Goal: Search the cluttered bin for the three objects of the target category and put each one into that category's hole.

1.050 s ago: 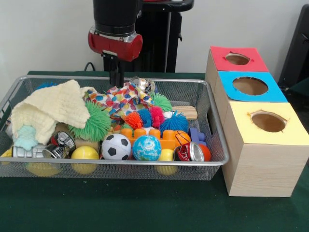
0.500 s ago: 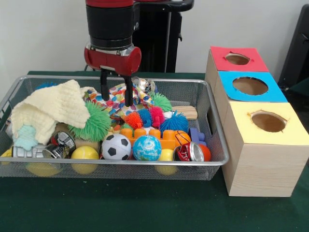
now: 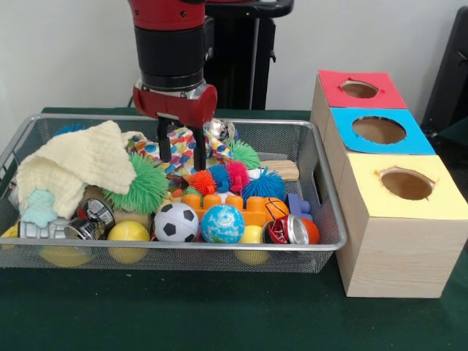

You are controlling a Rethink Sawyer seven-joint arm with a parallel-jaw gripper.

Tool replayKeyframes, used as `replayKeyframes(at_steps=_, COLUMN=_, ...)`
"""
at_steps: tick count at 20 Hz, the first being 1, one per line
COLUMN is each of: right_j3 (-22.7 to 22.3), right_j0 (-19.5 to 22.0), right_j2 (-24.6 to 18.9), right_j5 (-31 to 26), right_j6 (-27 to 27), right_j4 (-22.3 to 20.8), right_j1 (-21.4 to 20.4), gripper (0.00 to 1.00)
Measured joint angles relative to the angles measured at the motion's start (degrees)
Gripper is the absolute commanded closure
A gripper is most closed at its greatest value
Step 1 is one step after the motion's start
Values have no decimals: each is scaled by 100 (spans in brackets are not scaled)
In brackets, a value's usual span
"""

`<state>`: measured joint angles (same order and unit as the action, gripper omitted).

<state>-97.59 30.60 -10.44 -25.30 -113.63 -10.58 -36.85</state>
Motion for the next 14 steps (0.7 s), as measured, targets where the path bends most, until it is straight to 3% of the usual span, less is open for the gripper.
replayKeyframes(at_steps=5, right_j3=113, right_j0=-17, right_j2=12, right_j5=6, right_j6=0, right_j4=-165, right_j1=206, gripper=0)
replayKeyframes(at_steps=14, right_j3=595, right_j0=-138, right_j2=101, right_j5=6, right_j6=0, right_j4=-855, right_j1=830, gripper=0)
